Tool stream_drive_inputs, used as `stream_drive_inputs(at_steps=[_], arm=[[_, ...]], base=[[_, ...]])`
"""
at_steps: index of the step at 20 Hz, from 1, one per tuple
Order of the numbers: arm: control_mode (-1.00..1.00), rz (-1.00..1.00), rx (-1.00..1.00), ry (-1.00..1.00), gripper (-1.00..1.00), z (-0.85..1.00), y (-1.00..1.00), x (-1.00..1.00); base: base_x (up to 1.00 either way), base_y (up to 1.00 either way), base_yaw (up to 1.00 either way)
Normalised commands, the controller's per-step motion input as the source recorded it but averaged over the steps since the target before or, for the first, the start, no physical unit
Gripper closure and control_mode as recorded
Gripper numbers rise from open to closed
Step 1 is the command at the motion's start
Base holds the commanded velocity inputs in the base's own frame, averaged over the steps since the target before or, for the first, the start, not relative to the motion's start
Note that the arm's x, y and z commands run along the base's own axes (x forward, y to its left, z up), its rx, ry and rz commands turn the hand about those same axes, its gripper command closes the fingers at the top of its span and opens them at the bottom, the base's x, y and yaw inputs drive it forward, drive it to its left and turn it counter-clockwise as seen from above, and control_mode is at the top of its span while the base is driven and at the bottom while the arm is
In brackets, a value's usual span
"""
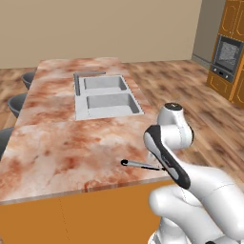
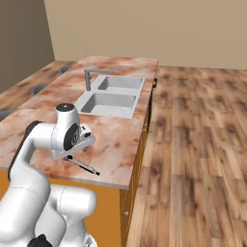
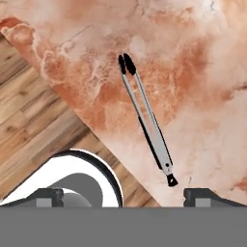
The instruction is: Pick up the tongs from the counter and place them near the plate next to the oven.
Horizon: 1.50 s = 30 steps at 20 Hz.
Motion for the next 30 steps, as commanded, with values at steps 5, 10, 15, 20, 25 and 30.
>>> stream_drive_inputs(at_steps=[5,10,15,20,25,30], arm=[[-1.0,0.25,-0.12,0.1,-1.0,-0.36,0.14,0.02],[-1.0,0.09,-0.05,0.02,-1.0,-0.3,0.0,0.11],[-1.0,0.07,-0.01,-0.03,-1.0,-0.31,0.0,0.13],[-1.0,0.04,0.0,-0.04,-1.0,-0.26,0.0,0.2],[-1.0,0.0,0.01,0.0,-1.0,-0.12,0.0,0.29],[-1.0,0.0,0.0,0.0,-1.0,-0.09,0.0,0.28]], base=[[0.0,0.0,0.0],[0.0,0.0,0.0],[0.0,0.0,0.0],[0.0,0.0,0.0],[0.0,0.0,0.0],[0.0,0.0,0.0]])
